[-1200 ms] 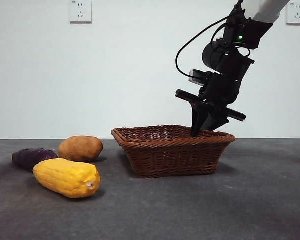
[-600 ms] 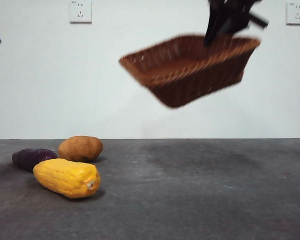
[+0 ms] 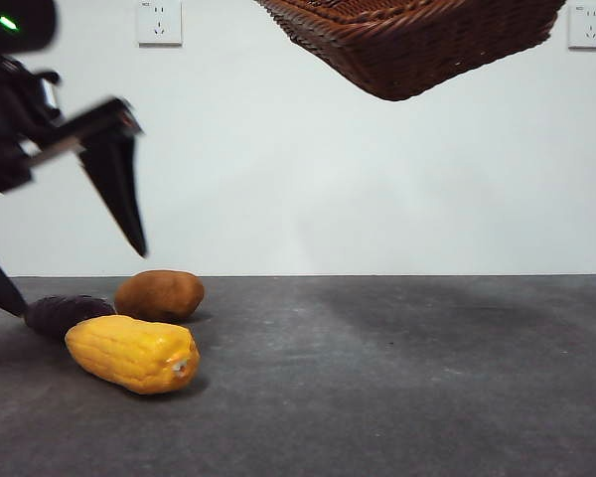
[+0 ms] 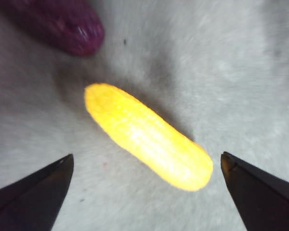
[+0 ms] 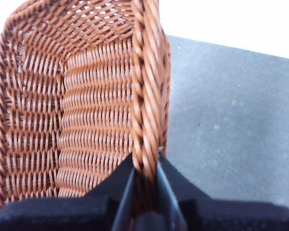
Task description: Help me put the vegetables on the table into the basket
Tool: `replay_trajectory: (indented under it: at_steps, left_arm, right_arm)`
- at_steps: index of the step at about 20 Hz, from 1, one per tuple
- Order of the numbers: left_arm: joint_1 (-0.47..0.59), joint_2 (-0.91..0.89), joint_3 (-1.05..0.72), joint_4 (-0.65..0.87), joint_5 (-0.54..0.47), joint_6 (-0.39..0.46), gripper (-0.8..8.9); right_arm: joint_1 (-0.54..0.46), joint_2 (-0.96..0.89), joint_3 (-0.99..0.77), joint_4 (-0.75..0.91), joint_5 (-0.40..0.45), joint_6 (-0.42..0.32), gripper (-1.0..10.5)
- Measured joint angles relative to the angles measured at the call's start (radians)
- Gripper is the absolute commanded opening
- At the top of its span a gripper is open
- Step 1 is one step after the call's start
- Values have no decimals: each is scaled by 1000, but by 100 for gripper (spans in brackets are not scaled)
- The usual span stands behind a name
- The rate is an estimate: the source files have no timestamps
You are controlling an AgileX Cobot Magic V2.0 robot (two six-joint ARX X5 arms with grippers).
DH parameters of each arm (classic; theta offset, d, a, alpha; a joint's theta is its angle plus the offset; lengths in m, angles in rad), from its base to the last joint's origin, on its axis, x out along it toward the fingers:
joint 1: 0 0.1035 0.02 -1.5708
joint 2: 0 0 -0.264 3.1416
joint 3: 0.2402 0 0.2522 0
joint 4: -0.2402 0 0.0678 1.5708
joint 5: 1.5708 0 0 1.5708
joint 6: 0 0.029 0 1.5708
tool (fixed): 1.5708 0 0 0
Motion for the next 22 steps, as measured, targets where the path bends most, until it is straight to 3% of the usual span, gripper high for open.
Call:
replay_trajectory:
  at_steps: [5,11,22]
  left_arm:
    - [-76,164,164,-54,-80,-106,625]
    - [-88,286,258,-288,-132,-172,625]
    - [-107,337,258,-237,-162,-258,618]
  right_arm:
    - [0,-3,0,-53,-1,-34,-11]
    - [0,-4,0,-56,-1,-42,-11]
    - [0,-6,0,-40,-38,-48,-11]
